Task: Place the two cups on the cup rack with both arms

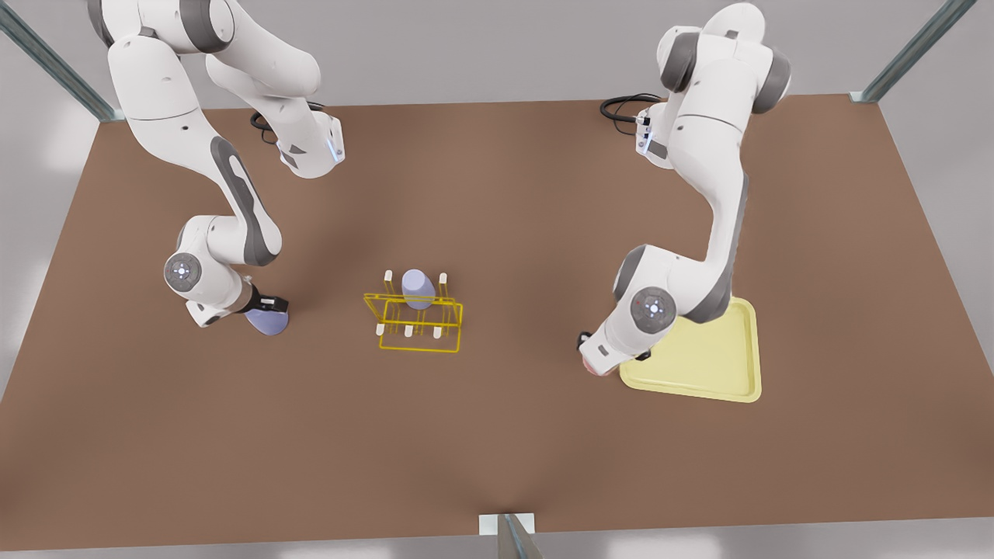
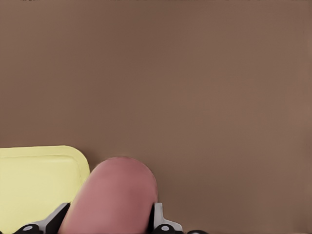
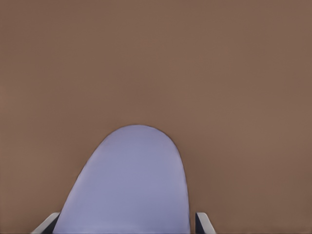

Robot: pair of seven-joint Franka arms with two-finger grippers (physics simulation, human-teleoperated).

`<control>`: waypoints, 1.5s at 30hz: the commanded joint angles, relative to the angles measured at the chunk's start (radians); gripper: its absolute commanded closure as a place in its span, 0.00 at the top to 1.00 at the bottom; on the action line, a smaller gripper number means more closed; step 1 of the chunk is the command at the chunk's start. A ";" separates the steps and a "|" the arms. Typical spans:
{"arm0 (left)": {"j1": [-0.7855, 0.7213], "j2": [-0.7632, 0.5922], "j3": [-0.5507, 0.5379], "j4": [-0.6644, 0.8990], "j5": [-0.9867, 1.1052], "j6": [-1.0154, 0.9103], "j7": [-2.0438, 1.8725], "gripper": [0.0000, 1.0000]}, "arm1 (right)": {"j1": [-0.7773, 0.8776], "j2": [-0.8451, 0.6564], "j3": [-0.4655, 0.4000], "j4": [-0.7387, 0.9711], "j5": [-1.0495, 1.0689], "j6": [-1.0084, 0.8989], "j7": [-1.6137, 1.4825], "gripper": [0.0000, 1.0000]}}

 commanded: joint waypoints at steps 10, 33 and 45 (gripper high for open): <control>-0.124 0.154 -0.091 0.277 -0.054 0.045 -0.574 0.80 | -0.003 -0.001 0.000 0.033 0.002 -0.025 -0.013 0.77; -0.210 0.271 -0.186 0.407 -0.235 0.187 -0.587 0.80 | 0.005 -0.031 0.416 0.447 -0.001 -0.239 -0.019 0.77; -0.216 0.255 -0.178 0.408 -0.232 0.183 -0.632 1.00 | 0.010 -0.019 0.485 0.432 0.011 -0.367 -0.062 0.77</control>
